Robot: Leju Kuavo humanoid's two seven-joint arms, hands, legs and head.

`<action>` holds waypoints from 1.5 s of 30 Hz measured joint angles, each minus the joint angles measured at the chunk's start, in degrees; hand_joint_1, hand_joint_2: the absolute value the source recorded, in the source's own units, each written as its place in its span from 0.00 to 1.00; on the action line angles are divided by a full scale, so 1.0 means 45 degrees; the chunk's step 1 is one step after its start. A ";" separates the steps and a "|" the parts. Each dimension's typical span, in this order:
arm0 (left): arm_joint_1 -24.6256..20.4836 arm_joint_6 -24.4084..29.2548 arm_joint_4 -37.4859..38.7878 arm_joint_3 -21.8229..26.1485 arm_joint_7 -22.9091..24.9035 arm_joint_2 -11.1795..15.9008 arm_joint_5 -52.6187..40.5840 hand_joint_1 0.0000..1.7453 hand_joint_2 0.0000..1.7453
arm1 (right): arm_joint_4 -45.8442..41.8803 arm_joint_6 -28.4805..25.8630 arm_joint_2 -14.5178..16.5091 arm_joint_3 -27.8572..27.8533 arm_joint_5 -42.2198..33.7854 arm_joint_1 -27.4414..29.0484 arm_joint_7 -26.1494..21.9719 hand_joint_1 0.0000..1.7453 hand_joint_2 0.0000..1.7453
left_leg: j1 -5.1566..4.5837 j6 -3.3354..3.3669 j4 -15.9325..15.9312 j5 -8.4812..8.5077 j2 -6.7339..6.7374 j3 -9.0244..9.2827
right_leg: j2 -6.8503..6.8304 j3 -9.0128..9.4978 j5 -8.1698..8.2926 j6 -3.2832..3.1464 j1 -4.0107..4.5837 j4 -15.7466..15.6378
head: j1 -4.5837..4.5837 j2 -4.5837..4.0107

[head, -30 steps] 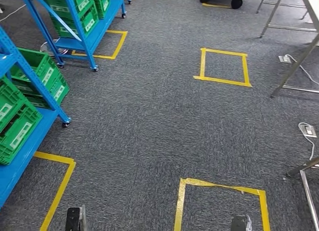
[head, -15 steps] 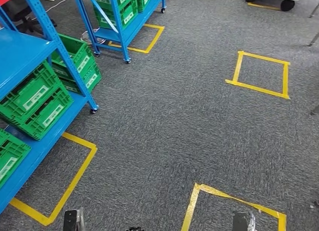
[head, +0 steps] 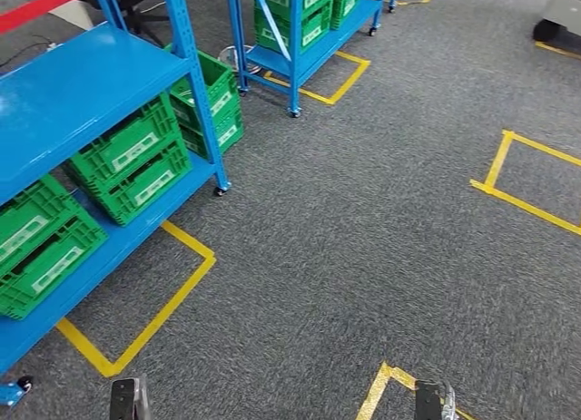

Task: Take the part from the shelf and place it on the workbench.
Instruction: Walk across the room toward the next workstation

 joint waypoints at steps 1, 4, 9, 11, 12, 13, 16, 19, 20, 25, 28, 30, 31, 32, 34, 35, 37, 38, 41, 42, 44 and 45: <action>0.0020 -0.0001 -0.0005 -0.0001 0.0000 0.0006 0.0001 0.00 0.00 | 0.0002 0.0000 0.0000 0.0012 -0.0005 0.0005 0.0000 0.00 0.00 | -0.0003 -0.0005 0.0002 -0.0036 -0.0215 0.0078 | 0.0041 -0.0036 0.0382 -0.0031 -0.0002 -0.0259 | 0.0001 0.0000; 0.0035 -0.0001 -0.0010 -0.0001 0.0000 0.0016 0.0004 0.00 0.00 | 0.0004 -0.0002 0.0000 0.0027 -0.0029 -0.0014 -0.0001 0.00 0.00 | 0.0006 -0.0129 0.0055 -0.0201 -0.0811 0.0308 | 0.0706 0.0937 0.1864 -0.0104 -0.0090 -0.2846 | 0.0001 0.0000; 0.0102 -0.0001 -0.0036 -0.0006 0.0000 0.0057 0.0004 0.00 0.00 | 0.0004 -0.0025 0.0022 0.0062 -0.0063 -0.0074 0.0002 0.00 0.00 | 0.0047 -0.0452 0.0204 -0.0363 -0.1118 0.0256 | 0.0863 0.1590 0.1921 -0.0293 -0.0103 -0.3792 | -0.0029 0.0000; 0.0085 -0.0004 -0.0042 -0.0007 0.0000 0.0070 0.0004 0.00 0.00 | 0.0002 -0.0022 0.0044 0.0108 -0.0061 -0.0068 0.0001 0.00 0.00 | 0.0006 -0.0571 0.0976 -0.0832 -0.0388 -0.0091 | 0.0559 0.1731 0.1890 -0.0431 -0.0110 -0.3897 | -0.0112 0.0000; 0.0057 -0.0007 -0.0042 -0.0010 0.0000 0.0067 0.0004 0.00 0.00 | 0.0001 -0.0019 0.0046 0.0125 -0.0064 -0.0049 0.0001 0.00 0.00 | -0.0007 -0.0625 0.1750 -0.1205 0.0005 -0.0472 | 0.0396 0.1801 0.1841 -0.0481 -0.0093 -0.3921 | -0.0156 0.0000; 0.0034 -0.0016 -0.0042 -0.0012 0.0000 0.0066 0.0004 0.00 0.00 | 0.0002 -0.0016 0.0047 0.0135 -0.0070 -0.0021 0.0001 0.00 0.00 | 0.0015 -0.0673 0.2655 -0.1568 0.0199 -0.0942 | 0.0229 0.1866 0.1780 -0.0513 -0.0082 -0.3932 | -0.0185 0.0000; 0.0092 -0.0058 -0.0042 -0.0019 0.0000 0.0066 0.0010 0.00 0.00 | 0.0004 0.0012 0.0047 0.0146 -0.0090 0.0009 0.0001 0.00 0.00 | 0.0115 -0.0774 0.3730 -0.1512 0.0334 -0.1605 | -0.0105 0.2093 0.1567 -0.0497 -0.0086 -0.3933 | -0.0186 0.0000; 0.0129 -0.0091 -0.0046 -0.0021 0.0000 0.0090 0.0013 0.00 0.00 | 0.0003 0.0083 0.0049 0.0163 -0.0132 -0.0017 0.0000 0.00 0.00 | 0.0140 -0.0746 0.1465 -0.0156 0.0454 -0.0533 | -0.0237 0.2409 0.1297 -0.0361 -0.0095 -0.3936 | -0.0196 0.0000; 0.0120 -0.0096 -0.0047 -0.0022 0.0000 0.0096 0.0013 0.00 0.00 | 0.0002 0.0114 0.0049 0.0169 -0.0156 -0.0026 0.0001 0.00 0.00 | 0.0118 -0.0681 0.0800 -0.0026 0.0506 -0.0181 | -0.0258 0.2463 0.1200 -0.0284 -0.0078 -0.3943 | -0.0203 0.0000; 0.0170 -0.0121 -0.0065 -0.0062 0.0000 0.0123 0.0018 0.00 0.00 | -0.0007 0.0186 0.0049 0.0236 -0.0233 -0.0076 -0.0001 0.00 0.00 | 0.0089 -0.0203 0.0169 -0.0486 0.0462 0.0451 | -0.0255 0.2727 0.0972 0.0116 -0.0085 -0.3660 | -0.0188 -0.0001; 0.0151 -0.0124 -0.0085 -0.0080 0.0000 0.0141 0.0027 0.00 0.00 | -0.0011 0.0193 0.0049 0.0251 -0.0240 -0.0123 -0.0001 0.00 0.00 | 0.0094 0.0004 0.0121 -0.0735 0.0406 0.0838 | -0.0061 0.1321 0.0389 0.0155 -0.0079 -0.1378 | -0.0108 -0.0005; 0.0163 -0.0126 -0.0086 -0.0085 0.0000 0.0137 0.0030 0.00 0.00 | -0.0011 0.0191 0.0049 0.0251 -0.0253 -0.0060 -0.0001 0.00 0.00 | 0.0071 0.0048 0.0122 -0.0954 0.0323 0.1080 | -0.0006 0.0175 -0.0076 0.0156 -0.0054 -0.0073 | -0.0073 -0.0005; 0.0183 -0.0128 -0.0086 -0.0086 0.0000 0.0136 0.0032 0.00 0.00 | -0.0011 0.0191 0.0049 0.0250 -0.0256 -0.0026 -0.0001 0.00 0.00 | 0.0066 0.0043 0.0122 -0.1081 0.0273 0.1244 | -0.0001 -0.0110 -0.0057 0.0140 -0.0042 -0.0034 | -0.0061 -0.0005; 0.0200 -0.0127 -0.0086 -0.0087 0.0000 0.0135 0.0033 0.00 0.00 | -0.0011 0.0189 0.0049 0.0249 -0.0260 -0.0002 -0.0001 0.00 0.00 | 0.0065 0.0028 0.0122 -0.1216 0.0230 0.1439 | 0.0000 -0.0154 0.0240 0.0116 -0.0036 -0.0447 | -0.0051 -0.0005; 0.0207 -0.0127 -0.0086 -0.0091 0.0000 0.0127 0.0033 0.00 0.00 | -0.0010 0.0189 0.0049 0.0249 -0.0259 0.0024 0.0000 0.00 0.00 | 0.0056 -0.0045 0.0135 -0.1541 0.0177 0.1832 | 0.0001 0.0135 0.1543 0.0066 -0.0031 -0.2088 | -0.0018 -0.0005; 0.0204 -0.0127 -0.0087 -0.0092 0.0000 0.0125 0.0033 0.00 0.00 | -0.0005 0.0192 0.0049 0.0250 -0.0260 0.0030 0.0001 0.00 0.00 | 0.0040 -0.0102 0.0134 -0.1697 0.0155 0.1973 | 0.0002 0.0291 0.2059 0.0014 -0.0024 -0.2785 | -0.0002 -0.0005; 0.0197 -0.0127 -0.0093 -0.0095 0.0000 0.0126 0.0034 0.00 0.00 | -0.0002 0.0194 0.0049 0.0253 -0.0262 0.0029 0.0004 0.00 0.00 | 0.0008 -0.0250 0.0110 -0.1912 0.0127 0.2117 | 0.0018 0.0480 0.2564 -0.0125 0.0004 -0.3431 | 0.0014 -0.0005; 0.0195 -0.0129 -0.0098 -0.0096 0.0000 0.0130 0.0034 0.00 0.00 | -0.0004 0.0194 0.0049 0.0251 -0.0263 0.0021 0.0004 0.00 0.00 | 0.0003 -0.0313 0.0102 -0.1922 0.0114 0.2157 | 0.0027 0.0554 0.2477 -0.0211 0.0006 -0.3431 | 0.0008 -0.0005; 0.0171 -0.0132 -0.0109 -0.0098 0.0000 0.0152 0.0042 0.00 0.00 | -0.0015 0.0185 0.0050 0.0250 -0.0266 0.0009 0.0000 0.00 0.00 | 0.0008 -0.0491 0.1054 -0.1766 0.0210 0.1756 | 0.0041 0.0903 0.2382 -0.0392 -0.0055 -0.3577 | -0.0034 -0.0005; 0.0160 -0.0132 -0.0110 -0.0098 0.0000 0.0157 0.0049 0.00 0.00 | -0.0016 0.0183 0.0051 0.0254 -0.0263 0.0006 -0.0001 0.00 0.00 | 0.0017 -0.0552 0.1798 -0.1849 0.0261 0.1309 | 0.0037 0.1052 0.2306 -0.0435 -0.0068 -0.3641 | -0.0050 -0.0005; 0.0169 -0.0132 -0.0110 -0.0101 0.0000 0.0155 0.0060 0.00 0.00 | -0.0016 0.0182 0.0053 0.0257 -0.0262 0.0009 -0.0001 0.00 0.00 | 0.0044 -0.0650 0.3280 -0.2494 0.0316 0.0207 | 0.0028 0.1333 0.2113 -0.0486 -0.0072 -0.3745 | -0.0070 -0.0005; 0.0196 -0.0132 -0.0110 -0.0101 0.0000 0.0155 0.0068 0.00 0.00 | -0.0016 0.0181 0.0053 0.0255 -0.0267 0.0015 -0.0001 0.00 0.00 | 0.0064 -0.0679 0.3679 -0.2897 0.0321 -0.0242 | 0.0032 0.1495 0.2000 -0.0491 -0.0074 -0.3783 | -0.0071 -0.0005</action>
